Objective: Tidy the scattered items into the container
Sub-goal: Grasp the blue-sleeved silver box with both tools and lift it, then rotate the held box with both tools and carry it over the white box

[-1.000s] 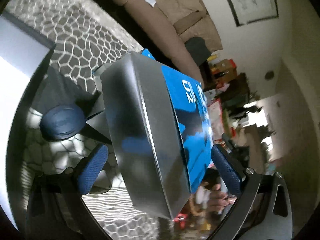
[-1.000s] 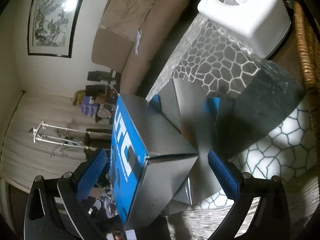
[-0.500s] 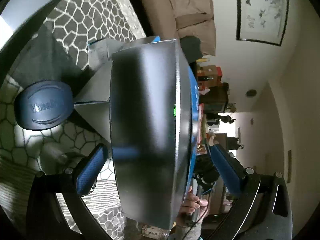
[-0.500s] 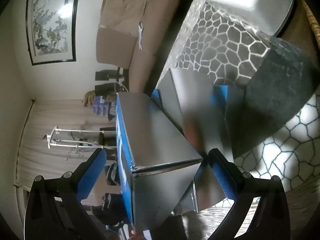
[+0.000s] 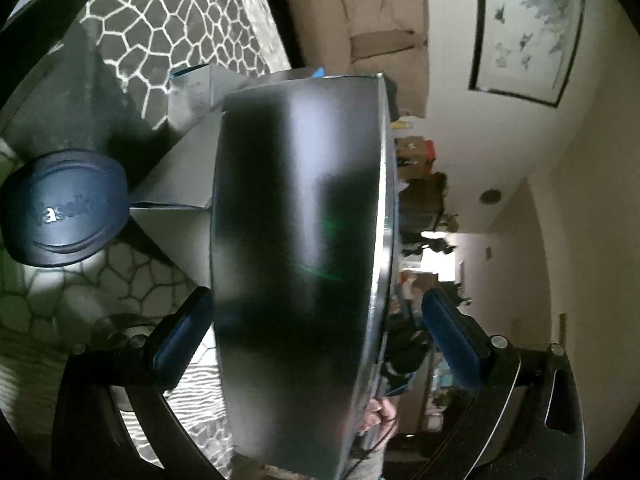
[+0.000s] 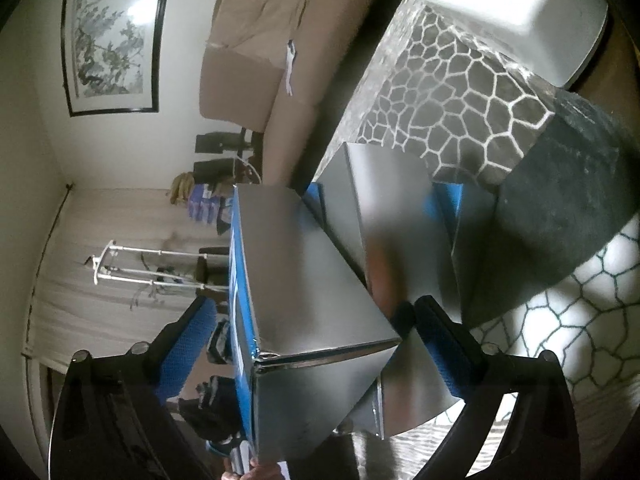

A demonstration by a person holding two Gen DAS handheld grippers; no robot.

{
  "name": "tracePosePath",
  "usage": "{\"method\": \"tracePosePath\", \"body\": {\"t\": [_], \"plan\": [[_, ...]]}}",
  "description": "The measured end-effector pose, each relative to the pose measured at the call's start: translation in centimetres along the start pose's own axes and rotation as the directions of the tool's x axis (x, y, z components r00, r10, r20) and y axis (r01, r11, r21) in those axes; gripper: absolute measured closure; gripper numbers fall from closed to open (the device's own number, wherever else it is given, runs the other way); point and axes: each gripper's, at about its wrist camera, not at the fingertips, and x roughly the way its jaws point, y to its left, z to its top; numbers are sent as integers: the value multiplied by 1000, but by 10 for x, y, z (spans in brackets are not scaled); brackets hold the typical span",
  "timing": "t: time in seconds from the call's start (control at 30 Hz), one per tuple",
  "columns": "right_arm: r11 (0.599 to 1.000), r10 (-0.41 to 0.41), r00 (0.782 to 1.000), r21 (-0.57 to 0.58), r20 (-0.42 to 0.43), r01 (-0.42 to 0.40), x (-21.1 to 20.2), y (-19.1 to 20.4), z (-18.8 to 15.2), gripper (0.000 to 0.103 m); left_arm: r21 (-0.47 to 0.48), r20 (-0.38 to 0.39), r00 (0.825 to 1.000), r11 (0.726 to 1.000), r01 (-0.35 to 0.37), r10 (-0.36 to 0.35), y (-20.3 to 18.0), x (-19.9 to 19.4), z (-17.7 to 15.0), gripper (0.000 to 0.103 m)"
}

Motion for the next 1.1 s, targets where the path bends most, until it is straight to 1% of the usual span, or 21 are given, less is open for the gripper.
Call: {"method": "tracePosePath", "body": {"t": [0.03, 0.07, 0.1, 0.13, 0.17, 0.27, 0.3, 0.37, 0.4, 0.43, 0.5, 0.6, 0.67, 0.8, 0.9, 1.1], "plan": [[1000, -7, 1000, -6, 4, 7, -1, -1, 0, 12, -5, 2, 1000, 1000, 5, -5, 1, 0, 1, 0], [1000, 2, 1000, -10, 8, -2, -3, -3, 1, 18, -8, 2, 1000, 1000, 9, -9, 2, 1, 2, 0], [1000, 9, 1000, -13, 13, -9, -5, -4, 2, 21, -7, 1, 1000, 1000, 8, -8, 2, 2, 2, 1], [999, 23, 999, -24, 28, -22, -8, -3, 2, 29, -1, 1, 1000, 1000, 6, -6, 2, 3, 2, 2], [999, 23, 999, -31, 35, -22, -11, -2, 2, 31, 6, 6, 1000, 1000, 2, -2, 1, 3, 0, 3], [998, 4, 999, -63, 32, -2, -12, 6, 3, 31, 27, 28, 1000, 1000, 11, -12, -3, -1, -3, 12], [997, -1, 1000, -74, 31, 3, -12, 8, 3, 32, 39, 26, 1000, 999, 7, -8, -6, -1, -5, 16], [996, -7, 999, -91, 48, 11, -14, 14, 2, 33, 72, 17, 1000, 997, -22, 21, -14, 1, -8, 20], [996, -1, 999, -94, 54, 6, -16, 16, 2, 34, 84, 5, 1000, 996, -22, 22, -17, 1, -10, 29], [996, 10, 998, -89, 58, -5, -18, 17, 3, 35, 91, 6, 1000, 996, -15, 14, -20, 0, -12, 33], [996, 19, 998, -86, 51, -15, -19, 20, 2, 35, 114, 28, 1000, 993, 6, -9, -30, -5, -16, 36], [995, 20, 998, -102, 58, -15, -24, 27, 0, 35, 140, 23, 1000, 990, 9, -12, -42, -7, -20, 37], [994, 28, 998, -109, 57, -22, -27, 32, -3, 35, 148, 20, 999, 989, 23, -26, -48, -9, -23, 37], [990, 42, 998, -135, 44, -36, -30, 47, -12, 36, 173, 23, 999, 984, 38, -43, -60, -22, -33, 37], [984, 56, 998, -173, 36, -49, -33, 64, -24, 36, 193, 33, 998, 980, 45, -52, -71, -38, -41, 37], [977, 88, 996, -194, 6, -85, -32, 90, -52, 36, 216, 57, 996, 975, 53, -67, -81, -81, -59, 37]]}}
